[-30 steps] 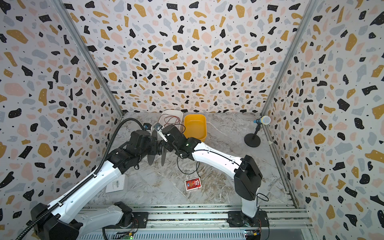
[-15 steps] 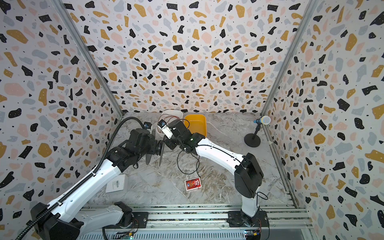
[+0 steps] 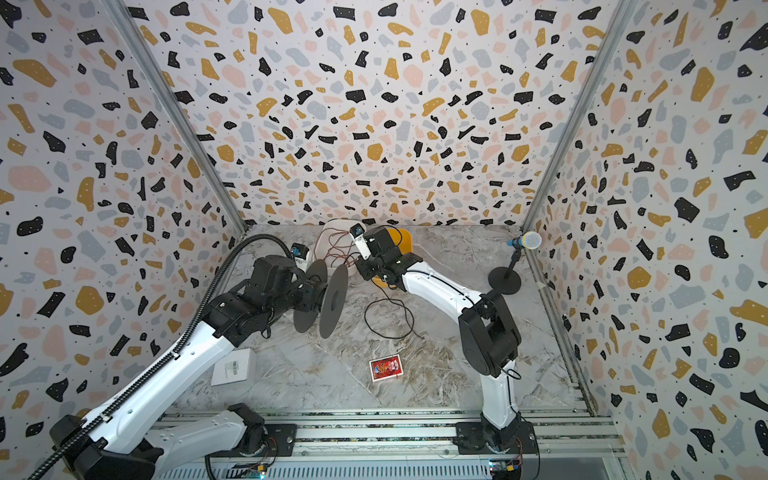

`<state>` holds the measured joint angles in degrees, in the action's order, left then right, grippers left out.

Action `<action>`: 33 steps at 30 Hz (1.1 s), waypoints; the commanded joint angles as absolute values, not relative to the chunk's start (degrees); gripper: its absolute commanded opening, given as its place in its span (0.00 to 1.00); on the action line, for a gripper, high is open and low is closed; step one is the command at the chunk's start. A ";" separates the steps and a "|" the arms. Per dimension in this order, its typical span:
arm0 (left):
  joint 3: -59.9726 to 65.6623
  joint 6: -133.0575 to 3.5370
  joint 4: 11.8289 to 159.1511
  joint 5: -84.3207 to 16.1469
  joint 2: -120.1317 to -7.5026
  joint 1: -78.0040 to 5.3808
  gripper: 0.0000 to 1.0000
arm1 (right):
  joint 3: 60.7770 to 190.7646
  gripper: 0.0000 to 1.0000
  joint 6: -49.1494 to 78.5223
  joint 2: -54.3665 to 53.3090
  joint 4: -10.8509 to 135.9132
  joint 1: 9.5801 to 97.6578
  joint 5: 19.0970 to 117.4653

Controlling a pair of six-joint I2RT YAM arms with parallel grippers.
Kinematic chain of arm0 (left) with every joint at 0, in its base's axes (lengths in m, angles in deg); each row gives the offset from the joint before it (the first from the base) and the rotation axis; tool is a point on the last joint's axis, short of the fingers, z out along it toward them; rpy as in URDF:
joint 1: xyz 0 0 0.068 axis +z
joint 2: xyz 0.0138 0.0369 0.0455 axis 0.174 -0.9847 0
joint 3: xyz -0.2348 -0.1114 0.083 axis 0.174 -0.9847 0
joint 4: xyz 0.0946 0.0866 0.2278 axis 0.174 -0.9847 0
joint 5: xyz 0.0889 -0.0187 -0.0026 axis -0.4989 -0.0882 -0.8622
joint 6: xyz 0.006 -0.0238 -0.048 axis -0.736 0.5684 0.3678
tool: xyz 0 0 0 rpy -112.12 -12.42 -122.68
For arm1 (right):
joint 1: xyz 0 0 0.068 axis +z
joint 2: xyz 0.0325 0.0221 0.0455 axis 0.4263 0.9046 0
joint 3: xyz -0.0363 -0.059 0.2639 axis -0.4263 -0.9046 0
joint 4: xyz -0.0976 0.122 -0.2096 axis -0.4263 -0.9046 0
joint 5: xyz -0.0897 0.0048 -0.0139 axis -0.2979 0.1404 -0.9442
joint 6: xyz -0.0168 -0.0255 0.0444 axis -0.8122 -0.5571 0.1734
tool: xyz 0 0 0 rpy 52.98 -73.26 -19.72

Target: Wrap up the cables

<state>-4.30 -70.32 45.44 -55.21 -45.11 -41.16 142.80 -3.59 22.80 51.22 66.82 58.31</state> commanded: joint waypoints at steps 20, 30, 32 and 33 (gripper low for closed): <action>7.89 -68.75 46.63 -39.60 -42.14 -36.92 0.00 | 107.45 0.92 2.29 3.41 73.95 61.89 75.55; 10.71 -67.04 46.99 -34.89 -42.40 -36.27 0.00 | 87.42 0.89 4.37 -9.98 89.83 61.89 69.12; 10.80 -66.70 46.91 -34.49 -42.67 -36.04 0.00 | 85.28 0.86 4.29 -11.17 92.47 61.89 68.17; 11.03 -66.46 46.75 -34.05 -42.82 -36.02 0.00 | 84.51 0.85 4.19 -11.65 93.50 61.89 67.87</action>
<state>7.86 -68.02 42.16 -36.45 -43.72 -36.50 85.60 3.58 -9.13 86.24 62.03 70.39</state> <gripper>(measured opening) 0.054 0.859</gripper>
